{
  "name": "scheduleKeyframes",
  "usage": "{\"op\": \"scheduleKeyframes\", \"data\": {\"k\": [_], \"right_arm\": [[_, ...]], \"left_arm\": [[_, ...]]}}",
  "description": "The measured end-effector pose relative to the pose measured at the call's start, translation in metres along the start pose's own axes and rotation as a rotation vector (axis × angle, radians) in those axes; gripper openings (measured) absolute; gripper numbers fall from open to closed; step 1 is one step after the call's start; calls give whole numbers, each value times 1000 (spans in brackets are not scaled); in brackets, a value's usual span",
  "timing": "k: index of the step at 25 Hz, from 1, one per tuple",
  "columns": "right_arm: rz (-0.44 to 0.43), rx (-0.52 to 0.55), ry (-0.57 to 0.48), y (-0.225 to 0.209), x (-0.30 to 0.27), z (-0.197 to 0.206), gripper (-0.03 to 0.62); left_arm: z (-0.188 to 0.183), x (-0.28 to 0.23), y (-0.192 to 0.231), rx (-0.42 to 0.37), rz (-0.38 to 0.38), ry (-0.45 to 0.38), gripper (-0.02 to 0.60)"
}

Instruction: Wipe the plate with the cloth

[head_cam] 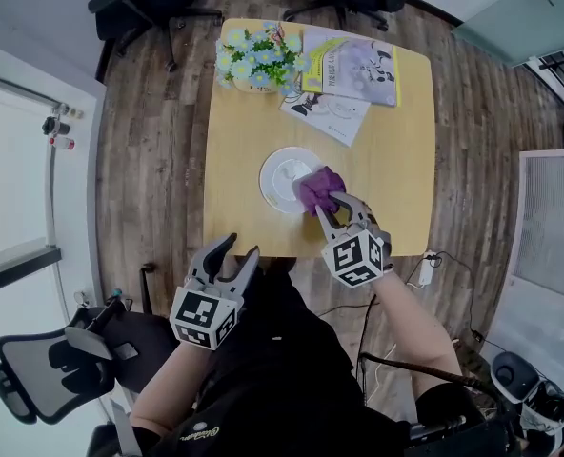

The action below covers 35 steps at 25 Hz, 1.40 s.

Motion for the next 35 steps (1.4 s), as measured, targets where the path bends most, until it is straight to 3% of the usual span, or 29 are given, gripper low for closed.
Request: {"op": "scheduleKeyframes", "data": {"k": [13,28,35], "right_arm": [[91,7,9,-52,-25,-21,77],[-1,-32,-2,8,12,13,77],[35,-58,3,-9,3,14,77]], "left_arm": [[5,3,2,8,-14,2,181],[1,-3,-2,-9,7,8,181],[-1,-3,-4,-13,7,7,181]]}}
Point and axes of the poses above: the fingertips, and each gripper's own axes: x backward along the fingers, y to its left, z out of its underside, the point moved 4 cm from there along x, backward along the fingers, and after that the axes turned 10 degrees about y, right-handed, at the moved point
